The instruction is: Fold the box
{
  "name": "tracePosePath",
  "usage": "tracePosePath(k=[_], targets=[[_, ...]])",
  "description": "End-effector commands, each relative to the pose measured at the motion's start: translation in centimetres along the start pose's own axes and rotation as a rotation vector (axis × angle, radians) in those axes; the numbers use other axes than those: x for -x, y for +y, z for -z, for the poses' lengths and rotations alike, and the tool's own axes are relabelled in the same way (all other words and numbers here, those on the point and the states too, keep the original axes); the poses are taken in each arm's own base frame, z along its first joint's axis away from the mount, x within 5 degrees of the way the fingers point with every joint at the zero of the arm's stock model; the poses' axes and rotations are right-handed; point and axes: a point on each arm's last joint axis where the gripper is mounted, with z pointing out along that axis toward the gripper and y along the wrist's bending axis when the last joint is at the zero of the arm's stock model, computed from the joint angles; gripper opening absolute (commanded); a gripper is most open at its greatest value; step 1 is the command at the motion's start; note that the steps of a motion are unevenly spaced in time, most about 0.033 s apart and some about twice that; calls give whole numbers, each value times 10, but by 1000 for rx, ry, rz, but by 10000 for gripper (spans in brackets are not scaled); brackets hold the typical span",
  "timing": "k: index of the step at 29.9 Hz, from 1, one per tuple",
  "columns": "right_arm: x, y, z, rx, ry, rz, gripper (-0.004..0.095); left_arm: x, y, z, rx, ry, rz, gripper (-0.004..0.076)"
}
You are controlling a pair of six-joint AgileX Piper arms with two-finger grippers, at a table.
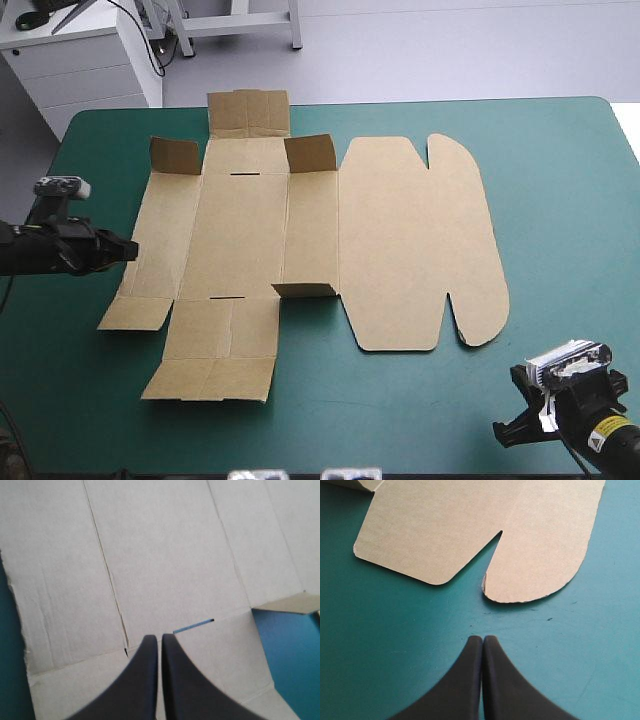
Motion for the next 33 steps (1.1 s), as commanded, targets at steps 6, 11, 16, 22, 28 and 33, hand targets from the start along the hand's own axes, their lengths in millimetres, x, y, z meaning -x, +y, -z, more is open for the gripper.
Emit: tracePosePath(k=[6,11,16,22,28,33], targets=[[12,-1,4,-14,-80,5,-19,9,18,50,-6,-213,86,18],[12,-1,4,-14,-80,5,-19,13,34,60,44,-247,112,18],[12,-1,4,-14,-80,5,-19,8,60,55,71,-225,181,18],[12,-1,4,-12,-80,3,-19,-1,96,31,113,-123,256,18],[12,0,4,-3,-81,-5,-19,-6,122,6,48,-92,351,167],[12,1,4,11,-81,-17,-19,-11,141,-14,3,-80,421,433]])
